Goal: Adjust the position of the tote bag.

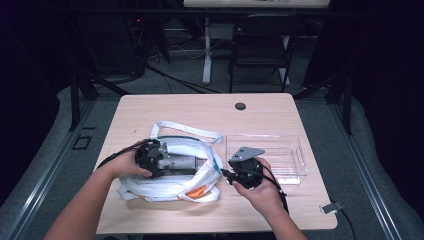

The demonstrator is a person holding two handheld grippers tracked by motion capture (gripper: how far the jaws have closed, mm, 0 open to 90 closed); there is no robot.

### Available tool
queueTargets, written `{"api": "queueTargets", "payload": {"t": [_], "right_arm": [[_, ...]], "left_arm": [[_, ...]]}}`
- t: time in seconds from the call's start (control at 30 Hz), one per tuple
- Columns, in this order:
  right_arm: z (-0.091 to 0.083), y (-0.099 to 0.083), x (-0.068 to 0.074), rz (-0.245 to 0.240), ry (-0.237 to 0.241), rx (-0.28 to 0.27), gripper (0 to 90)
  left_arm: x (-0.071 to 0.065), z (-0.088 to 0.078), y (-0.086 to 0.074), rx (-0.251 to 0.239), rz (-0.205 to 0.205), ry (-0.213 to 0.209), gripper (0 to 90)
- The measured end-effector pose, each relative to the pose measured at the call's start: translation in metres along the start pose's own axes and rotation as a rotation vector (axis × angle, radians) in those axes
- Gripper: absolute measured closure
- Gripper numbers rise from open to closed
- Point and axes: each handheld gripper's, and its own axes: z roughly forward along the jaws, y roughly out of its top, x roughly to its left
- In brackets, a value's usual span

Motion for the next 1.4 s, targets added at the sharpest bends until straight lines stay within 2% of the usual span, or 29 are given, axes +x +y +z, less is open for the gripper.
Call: {"api": "queueTargets", "payload": {"t": [0.43, 0.8, 1.03, 1.4], "right_arm": [[0.001, 0.000, 0.001, -0.005, -0.001, -0.001, 61.4], [0.003, -0.001, 0.001, -0.006, -0.001, 0.004, 61.3], [0.004, -0.002, 0.001, -0.001, -0.003, 0.003, 61.3], [0.005, -0.003, 0.000, 0.002, 0.000, 0.003, 61.2]], "left_arm": [[-0.003, -0.001, -0.002, 0.000, 0.062, 0.018, 35.9], [-0.007, -0.003, -0.003, -0.002, 0.114, 0.054, 40.4], [-0.009, -0.005, -0.004, -0.007, 0.130, 0.059, 41.6], [-0.010, -0.009, -0.005, -0.013, 0.123, 0.057, 42.4]]}}
